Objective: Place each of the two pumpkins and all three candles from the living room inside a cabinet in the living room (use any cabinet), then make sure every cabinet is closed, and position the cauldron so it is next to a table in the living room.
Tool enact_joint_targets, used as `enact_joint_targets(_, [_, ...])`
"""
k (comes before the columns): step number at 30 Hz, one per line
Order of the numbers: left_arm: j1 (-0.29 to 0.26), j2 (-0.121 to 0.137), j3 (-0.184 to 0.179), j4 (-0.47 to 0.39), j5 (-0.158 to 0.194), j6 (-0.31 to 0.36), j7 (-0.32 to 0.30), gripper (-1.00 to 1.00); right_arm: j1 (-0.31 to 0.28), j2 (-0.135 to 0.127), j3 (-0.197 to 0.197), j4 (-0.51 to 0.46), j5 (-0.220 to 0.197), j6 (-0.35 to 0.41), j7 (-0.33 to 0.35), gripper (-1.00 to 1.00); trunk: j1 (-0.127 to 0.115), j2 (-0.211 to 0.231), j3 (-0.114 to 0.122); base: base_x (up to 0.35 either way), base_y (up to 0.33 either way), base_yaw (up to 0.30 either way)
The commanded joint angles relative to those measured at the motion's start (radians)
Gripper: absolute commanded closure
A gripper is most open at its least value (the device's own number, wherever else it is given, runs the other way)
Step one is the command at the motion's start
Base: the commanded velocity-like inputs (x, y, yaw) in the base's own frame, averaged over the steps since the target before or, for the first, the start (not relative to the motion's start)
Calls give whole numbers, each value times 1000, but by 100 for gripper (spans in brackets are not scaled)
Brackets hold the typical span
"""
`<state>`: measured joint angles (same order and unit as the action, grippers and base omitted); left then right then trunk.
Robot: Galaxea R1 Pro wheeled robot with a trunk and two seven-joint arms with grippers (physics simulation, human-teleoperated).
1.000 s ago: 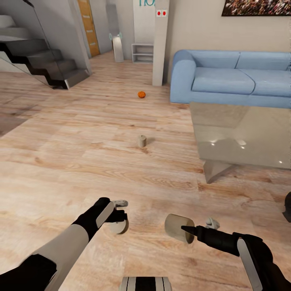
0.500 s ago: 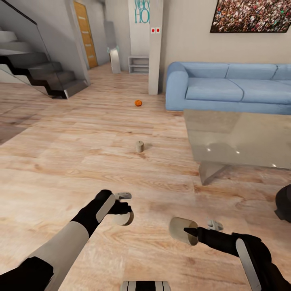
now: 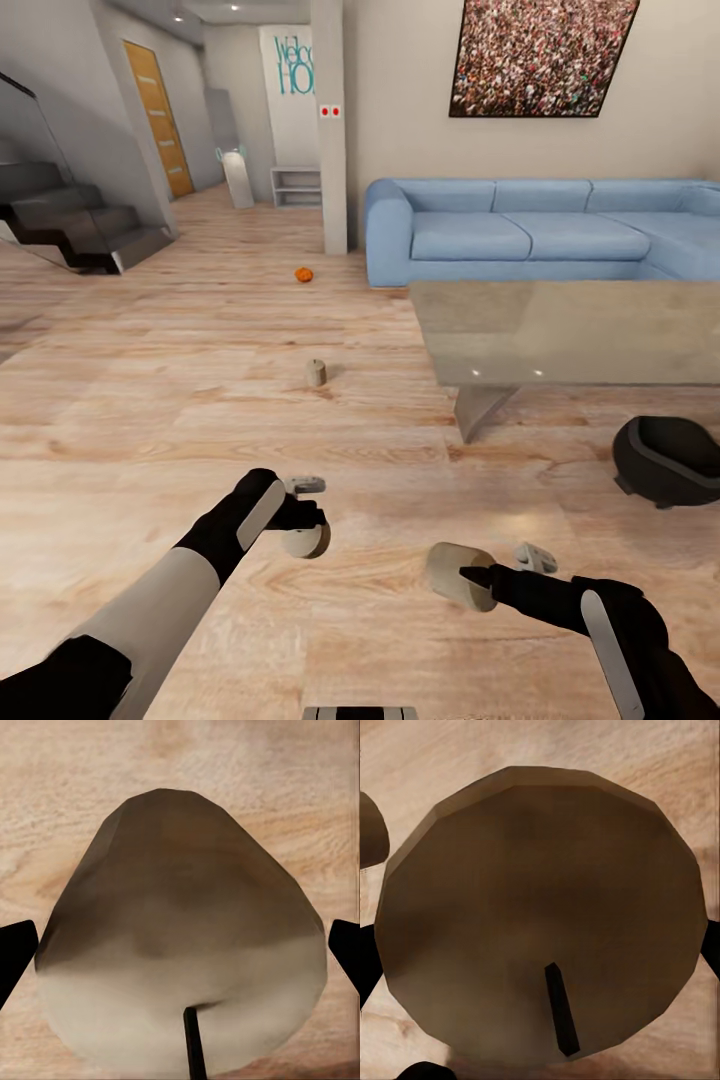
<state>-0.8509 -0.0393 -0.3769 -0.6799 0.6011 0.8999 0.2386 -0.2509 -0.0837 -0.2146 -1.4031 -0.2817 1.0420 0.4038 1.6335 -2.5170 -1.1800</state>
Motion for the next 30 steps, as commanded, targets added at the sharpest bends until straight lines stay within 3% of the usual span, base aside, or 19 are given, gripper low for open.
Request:
enact_joint_targets(1, [0,1,-3,-1,11,2,11,100,-1,0,-1,0,2,5,8,100,-1,0,3,-30,26,-288])
enact_joint_targets(8, [0,0,-2,-3,11,2,11,100,-1,-1,-2,0,4,5,1,100,-4,2,30,-8,7,-288])
enact_joint_targets(15, [0,1,-2,-2,11,2,11,100,-1,1,0,1,-6,5,-51,100,-7,3,57,-1,1,-288])
enact_joint_targets(30, [0,0,-2,-1,11,2,11,100,-1,1,0,1,-10,5,-60,100,-14,7,115,-62,35,-277])
